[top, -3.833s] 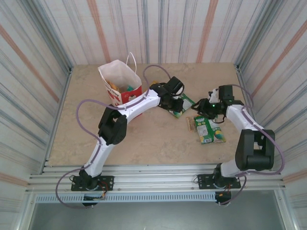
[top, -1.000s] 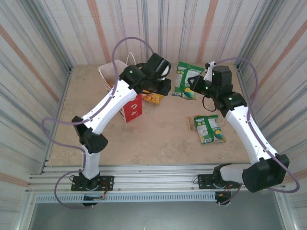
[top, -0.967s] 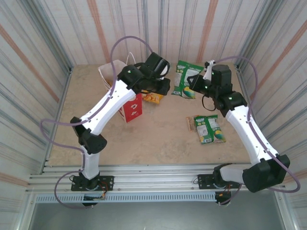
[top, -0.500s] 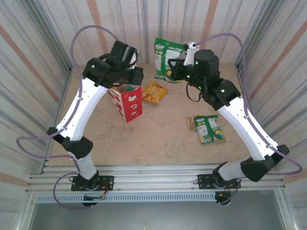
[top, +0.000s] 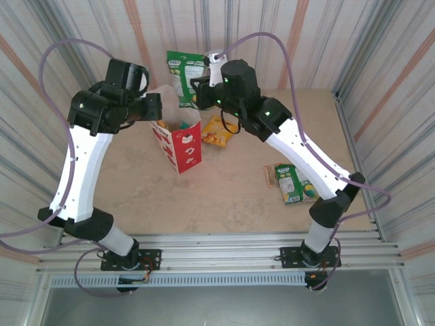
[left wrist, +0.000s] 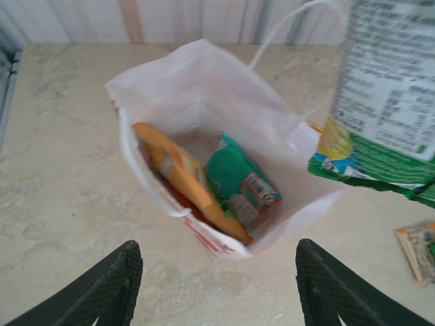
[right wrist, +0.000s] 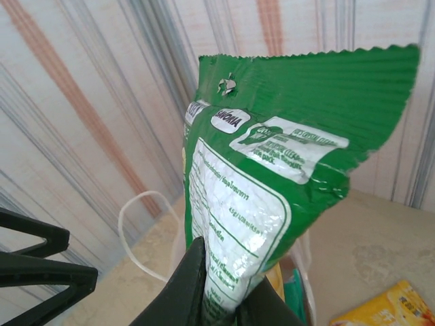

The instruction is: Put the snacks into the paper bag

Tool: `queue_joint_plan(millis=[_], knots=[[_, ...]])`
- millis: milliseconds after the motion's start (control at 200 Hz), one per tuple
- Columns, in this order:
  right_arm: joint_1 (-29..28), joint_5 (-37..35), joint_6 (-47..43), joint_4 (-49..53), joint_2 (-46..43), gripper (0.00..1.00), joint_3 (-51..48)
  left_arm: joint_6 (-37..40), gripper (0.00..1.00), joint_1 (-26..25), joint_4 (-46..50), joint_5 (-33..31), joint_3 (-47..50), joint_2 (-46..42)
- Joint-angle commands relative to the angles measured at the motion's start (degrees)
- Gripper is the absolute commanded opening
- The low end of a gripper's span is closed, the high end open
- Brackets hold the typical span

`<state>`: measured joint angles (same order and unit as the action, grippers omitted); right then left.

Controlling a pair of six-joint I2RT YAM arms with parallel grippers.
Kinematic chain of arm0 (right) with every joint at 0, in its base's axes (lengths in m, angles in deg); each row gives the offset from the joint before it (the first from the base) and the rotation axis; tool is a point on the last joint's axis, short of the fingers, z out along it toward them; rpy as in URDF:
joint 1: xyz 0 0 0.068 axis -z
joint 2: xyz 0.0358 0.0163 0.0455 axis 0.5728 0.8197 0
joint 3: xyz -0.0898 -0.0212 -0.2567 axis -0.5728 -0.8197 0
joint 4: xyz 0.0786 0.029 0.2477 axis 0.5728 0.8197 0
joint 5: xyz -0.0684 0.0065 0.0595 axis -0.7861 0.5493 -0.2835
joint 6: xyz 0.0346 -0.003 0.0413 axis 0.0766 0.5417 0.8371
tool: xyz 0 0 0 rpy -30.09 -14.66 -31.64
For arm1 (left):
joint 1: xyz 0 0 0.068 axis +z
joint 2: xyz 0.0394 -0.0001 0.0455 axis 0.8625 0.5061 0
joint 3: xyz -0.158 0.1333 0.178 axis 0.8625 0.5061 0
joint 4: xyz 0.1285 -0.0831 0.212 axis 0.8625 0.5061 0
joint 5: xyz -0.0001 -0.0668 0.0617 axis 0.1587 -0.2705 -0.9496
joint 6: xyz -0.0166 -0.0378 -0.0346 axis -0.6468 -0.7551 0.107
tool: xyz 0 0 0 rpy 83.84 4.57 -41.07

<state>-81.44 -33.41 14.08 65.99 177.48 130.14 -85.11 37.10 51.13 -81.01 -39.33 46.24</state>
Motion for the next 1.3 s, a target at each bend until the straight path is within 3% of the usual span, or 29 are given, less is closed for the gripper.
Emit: queue_joint_plan(millis=[0,511,737,822,892,1037,1293], knots=[[-0.27,0.68,-1.99,-0.93,2.59,0.0,4.4,-0.87,0.64,3.89,-0.17,2.75,3.26,-1.98],[-0.55,0.27,-5.76,3.05,15.11,0.0,15.64,-0.12,0.64,11.78,-8.36,12.6,9.55,-0.54],[-0.52,-0.1,-6.38,3.52,17.63,0.0,15.86,0.12,0.57,13.08,-11.53,16.23,10.78,1.62],[-0.57,0.2,-6.27,3.65,18.48,0.0,15.95,-0.23,0.49,13.57,-13.22,17.35,12.08,1.75],[-0.57,0.98,-5.97,3.57,19.14,0.0,15.94,-0.08,0.29,13.76,-13.43,17.59,12.04,1.97],[-0.7,1.7,-5.7,3.65,20.63,0.0,16.0,0.85,0.0,13.85,-12.4,18.29,11.48,2.5],[-1.66,1.72,-5.65,4.59,22.62,0.03,16.0,0.94,0.0,13.81,-12.71,18.87,12.55,1.76]])
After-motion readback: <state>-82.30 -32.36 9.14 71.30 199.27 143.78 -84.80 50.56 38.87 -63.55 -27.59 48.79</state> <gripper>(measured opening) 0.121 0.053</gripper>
